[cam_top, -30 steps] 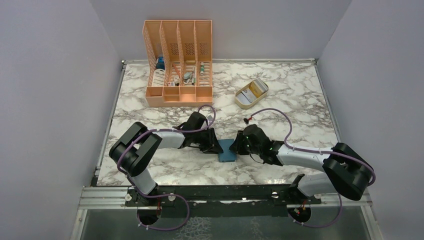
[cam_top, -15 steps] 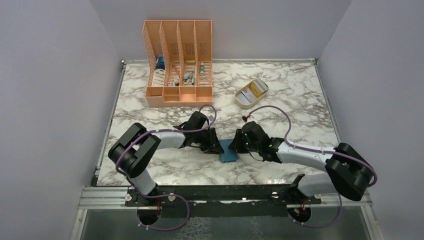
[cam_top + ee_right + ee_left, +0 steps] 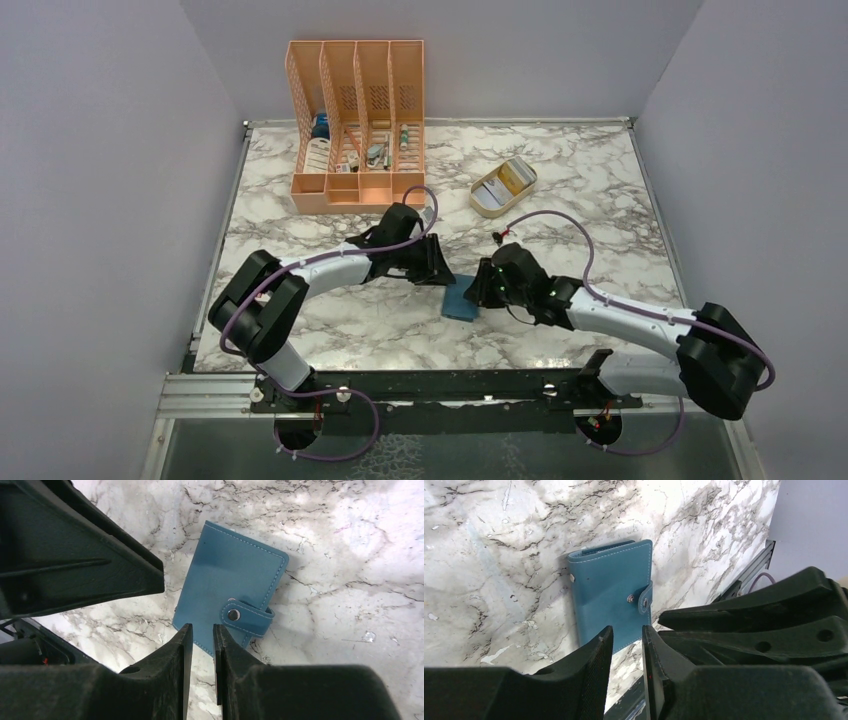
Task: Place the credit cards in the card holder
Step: Close the card holder at the center of the board.
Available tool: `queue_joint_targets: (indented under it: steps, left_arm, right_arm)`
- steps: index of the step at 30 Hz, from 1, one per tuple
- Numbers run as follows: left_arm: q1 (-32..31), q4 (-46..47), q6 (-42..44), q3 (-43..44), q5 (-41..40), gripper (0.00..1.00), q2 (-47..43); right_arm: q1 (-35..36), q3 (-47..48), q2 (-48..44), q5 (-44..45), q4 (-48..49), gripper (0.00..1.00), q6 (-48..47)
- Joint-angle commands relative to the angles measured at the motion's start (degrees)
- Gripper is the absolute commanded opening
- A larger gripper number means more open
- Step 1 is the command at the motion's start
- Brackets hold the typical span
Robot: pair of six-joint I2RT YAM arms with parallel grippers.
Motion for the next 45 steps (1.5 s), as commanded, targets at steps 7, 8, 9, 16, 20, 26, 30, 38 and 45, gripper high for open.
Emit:
queue_joint_targets:
  steps: [7, 8, 9, 16, 20, 26, 30, 38, 45]
  left_arm:
    - [0.18, 6.63, 1.36, 4.26, 7.03, 0.24, 5.43]
    - [0.17, 6.96, 1.71, 4.61, 7.21, 0.24, 7.03]
    - [0.18, 7.02, 1.98, 4.9, 7.23, 0.23, 7.84]
    - [-0.17, 6.75, 1.55, 2.28, 4.02, 0.21, 10.38]
    - [-0.21, 4.47, 2.25, 2.0, 3.68, 0.21, 12.2]
    - [-0.19, 3.73, 2.6, 1.42, 2.6, 0.21, 11.8]
    - [-0.17, 2.3, 3.22, 1.75, 1.71, 0.21, 12.02]
    - [-0.17, 2.36, 3.3, 1.52, 2.35, 0.21, 12.9]
    - [-0.21, 2.23, 3.04, 1.31, 1.89, 0.21, 12.82]
  right_arm:
    - [-0.29, -0.7, -2.09, 4.18, -3.41, 0.23, 0.1]
    - [-0.39, -1.03, -1.73, 3.67, -2.64, 0.23, 0.38]
    - [-0.43, -1.38, -1.38, 3.25, -1.88, 0.23, 0.65]
    - [-0.7, -1.86, 2.7, 0.61, 2.03, 0.23, 1.57]
    - [-0.7, -2.35, 3.25, 1.38, 2.74, 0.23, 1.73]
    - [-0.7, -0.96, 3.82, 0.86, 3.65, 0.23, -0.44]
    - [-0.7, -0.56, 4.62, 1.62, 3.37, 0.24, -0.52]
    - [-0.75, -0.9, 6.57, -0.75, 7.23, 0.23, -1.56]
    - [-0.75, 0.45, 1.25, -0.92, 0.91, 0.23, -1.81]
